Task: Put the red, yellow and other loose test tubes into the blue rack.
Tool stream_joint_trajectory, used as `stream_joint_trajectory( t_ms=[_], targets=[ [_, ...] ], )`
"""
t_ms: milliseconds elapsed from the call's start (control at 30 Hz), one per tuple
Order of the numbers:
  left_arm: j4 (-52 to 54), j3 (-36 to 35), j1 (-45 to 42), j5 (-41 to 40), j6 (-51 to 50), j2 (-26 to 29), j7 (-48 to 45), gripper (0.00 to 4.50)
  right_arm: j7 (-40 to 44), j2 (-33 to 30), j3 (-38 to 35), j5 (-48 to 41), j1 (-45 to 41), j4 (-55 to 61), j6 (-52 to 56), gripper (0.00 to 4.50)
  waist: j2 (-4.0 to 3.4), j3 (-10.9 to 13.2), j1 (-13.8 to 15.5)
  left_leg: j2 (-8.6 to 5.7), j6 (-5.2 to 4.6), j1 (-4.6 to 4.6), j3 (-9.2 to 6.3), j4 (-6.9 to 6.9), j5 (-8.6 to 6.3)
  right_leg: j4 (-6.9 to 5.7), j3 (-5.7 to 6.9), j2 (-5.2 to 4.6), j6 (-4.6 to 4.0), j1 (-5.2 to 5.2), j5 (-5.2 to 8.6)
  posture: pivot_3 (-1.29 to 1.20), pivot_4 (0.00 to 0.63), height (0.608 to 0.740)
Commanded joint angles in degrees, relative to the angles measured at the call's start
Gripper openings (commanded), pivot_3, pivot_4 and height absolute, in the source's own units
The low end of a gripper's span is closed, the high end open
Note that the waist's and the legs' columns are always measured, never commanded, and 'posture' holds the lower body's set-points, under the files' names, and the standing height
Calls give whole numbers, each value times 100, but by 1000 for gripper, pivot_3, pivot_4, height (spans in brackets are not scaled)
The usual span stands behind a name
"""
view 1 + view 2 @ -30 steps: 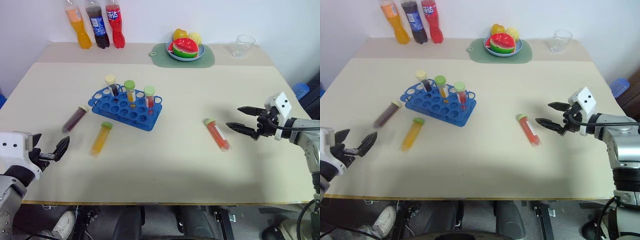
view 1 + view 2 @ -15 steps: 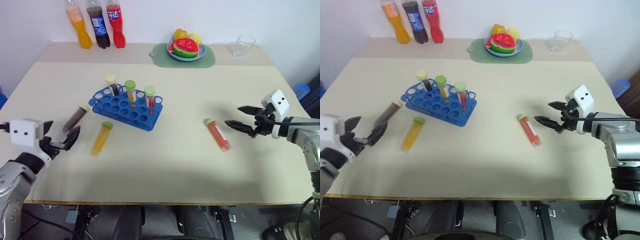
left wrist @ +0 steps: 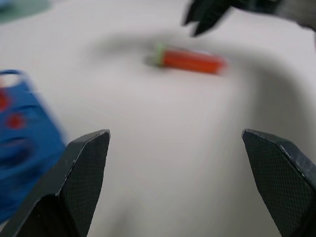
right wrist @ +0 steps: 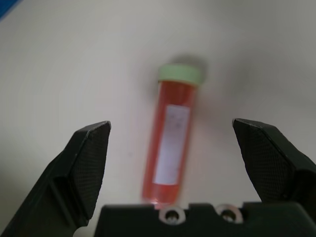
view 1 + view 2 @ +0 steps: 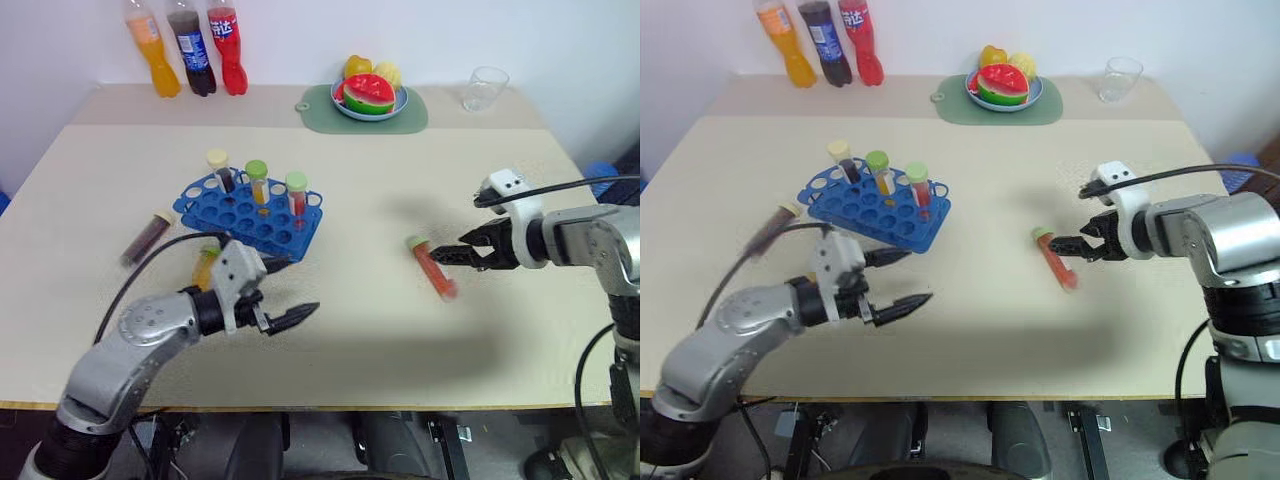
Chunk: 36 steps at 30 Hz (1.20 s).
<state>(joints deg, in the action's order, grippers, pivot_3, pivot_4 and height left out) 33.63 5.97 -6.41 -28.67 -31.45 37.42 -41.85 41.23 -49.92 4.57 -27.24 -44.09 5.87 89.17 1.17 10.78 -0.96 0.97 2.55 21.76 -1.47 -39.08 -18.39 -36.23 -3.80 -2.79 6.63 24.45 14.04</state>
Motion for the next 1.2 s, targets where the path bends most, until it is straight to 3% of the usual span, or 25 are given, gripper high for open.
stream_joint_trajectory(
  t_ms=[33, 300, 433, 567, 600, 733, 833, 967, 1100, 1200],
  targets=[
    [66, 394, -82, 294, 407, -79, -222, 4419, -517, 256, 413, 64, -581, -656, 333, 4361, 0, -1, -1, -1, 0, 4, 2, -3, 0, 1, -1, -2, 1, 0, -1, 0, 150, 734],
    [245, 287, 274, 391, 541, -70, -183, 4419, -1001, 443, 1171, -248, -1150, -1641, 333, 4361, -1, 0, 12, -1, -1, 39, -4, -7, -1, 3, 4, -4, 2, 26, -1, 0, 150, 734],
    [340, 244, 392, 415, 551, -86, -114, 4500, -1133, 404, 1417, -295, -1324, -1915, 333, 3062, -1, 0, 11, -1, -1, 39, -4, -7, -1, 2, 4, -4, 2, 26, -1, 0, 150, 734],
    [368, 248, 476, 457, 565, -103, -77, 4500, -1036, 315, 1578, -581, -1444, -1833, 333, 1040, -2, 0, 3, -1, -2, 39, -5, -7, -1, 2, 5, -3, 2, 27, -1, 0, 150, 734],
    [353, 264, 483, 490, 567, -116, -45, 4500, -985, 305, 1542, -679, -1418, -1697, 333, 742, -2, 0, 3, -1, -2, 39, -5, -7, -1, 2, 5, -3, 2, 27, -1, 0, 150, 734],
    [338, 227, 525, 525, 562, -166, 76, 4500, -917, 368, 1079, -684, -1074, -950, 57, 720, -2, 0, 10, -1, -2, 40, -6, -7, -1, 2, 6, -3, 2, 27, -1, 0, 150, 734],
    [309, -272, 647, 249, 393, -289, 344, 4500, -485, 300, 417, -604, -64, 457, -1959, 720, -1, 0, 27, 0, -5, 46, -13, -9, -3, 4, 14, -3, 2, 27, -1, 0, 150, 734],
    [9, -1210, 882, -60, 250, -566, 822, 4500, 17, 1012, -458, -635, 1053, 1504, -4387, 720, -2, 0, -7, 0, -6, 55, -18, -10, -3, 3, 21, -4, 4, 34, -1, 0, 150, 734],
    [-364, -1784, 891, 11, 447, -877, 1250, 4500, -307, 2123, -199, 40, 1439, 1445, -6199, 720, -2, -2, -19, 1, -4, 33, -17, -13, -2, -7, 20, -3, 4, 20, -2, 0, 150, 734],
    [-815, -2186, 833, 180, 886, -1096, 1487, 4500, -671, 3431, 720, 963, 1404, 615, -7749, 720, -1, -4, -77, 2, 0, 13, -15, -10, 0, -12, 19, 0, 0, 10, -4, 0, 150, 734]
  ],
)
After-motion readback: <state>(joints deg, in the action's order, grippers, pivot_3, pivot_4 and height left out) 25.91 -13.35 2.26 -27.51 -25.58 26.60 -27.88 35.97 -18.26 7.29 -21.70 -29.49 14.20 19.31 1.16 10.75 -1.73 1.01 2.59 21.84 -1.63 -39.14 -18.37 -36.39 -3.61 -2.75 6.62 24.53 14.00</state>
